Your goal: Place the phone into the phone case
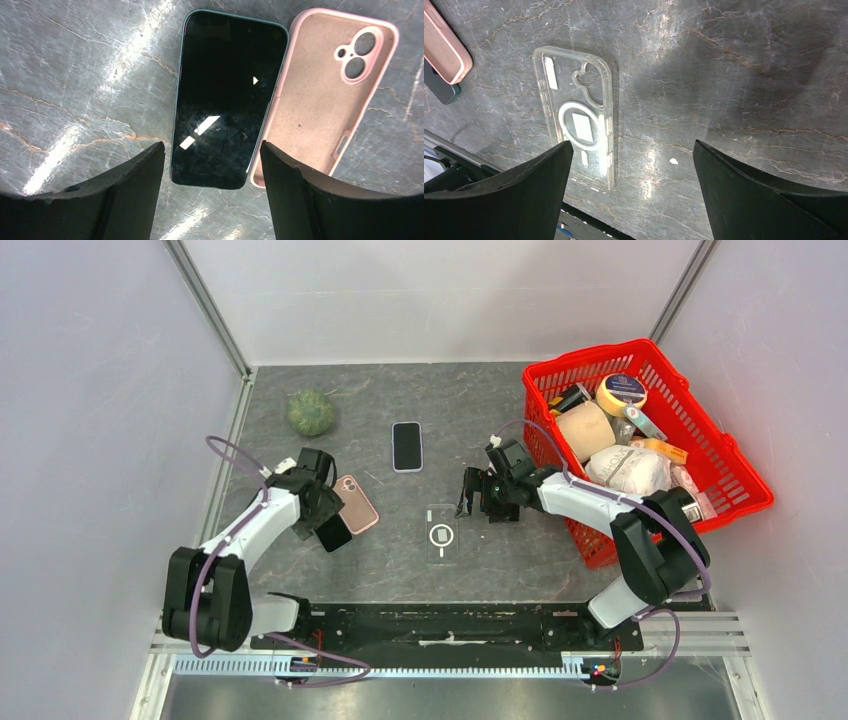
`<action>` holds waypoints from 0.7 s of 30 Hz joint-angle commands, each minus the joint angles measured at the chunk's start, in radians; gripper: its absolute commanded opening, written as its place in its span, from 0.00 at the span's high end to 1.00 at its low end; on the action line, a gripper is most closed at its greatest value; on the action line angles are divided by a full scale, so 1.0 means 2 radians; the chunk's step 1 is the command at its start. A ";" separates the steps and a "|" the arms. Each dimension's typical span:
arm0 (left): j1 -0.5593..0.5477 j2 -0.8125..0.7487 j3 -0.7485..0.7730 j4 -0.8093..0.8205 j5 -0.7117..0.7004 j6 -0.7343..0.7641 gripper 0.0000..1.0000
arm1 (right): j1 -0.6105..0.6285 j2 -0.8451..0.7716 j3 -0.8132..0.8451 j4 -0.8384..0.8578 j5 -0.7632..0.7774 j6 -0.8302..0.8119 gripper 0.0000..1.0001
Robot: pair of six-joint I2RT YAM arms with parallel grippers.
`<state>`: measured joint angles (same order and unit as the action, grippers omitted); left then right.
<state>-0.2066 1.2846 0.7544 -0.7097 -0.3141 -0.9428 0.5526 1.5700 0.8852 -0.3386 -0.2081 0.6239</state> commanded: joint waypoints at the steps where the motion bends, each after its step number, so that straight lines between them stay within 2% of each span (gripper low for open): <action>1: -0.008 0.022 0.020 -0.005 -0.019 0.019 0.23 | -0.001 -0.003 0.021 -0.003 0.007 -0.007 0.03; 12: -0.023 0.079 0.065 -0.014 -0.023 0.024 0.23 | -0.001 -0.008 0.021 -0.006 0.011 -0.009 0.03; 21: -0.023 0.078 0.056 -0.025 -0.060 -0.002 0.26 | -0.001 -0.008 0.021 -0.008 0.012 -0.010 0.03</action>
<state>-0.2493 1.4467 0.8562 -0.7372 -0.3676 -0.9195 0.5526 1.5700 0.8871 -0.3557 -0.2031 0.6170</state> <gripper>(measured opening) 0.754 0.971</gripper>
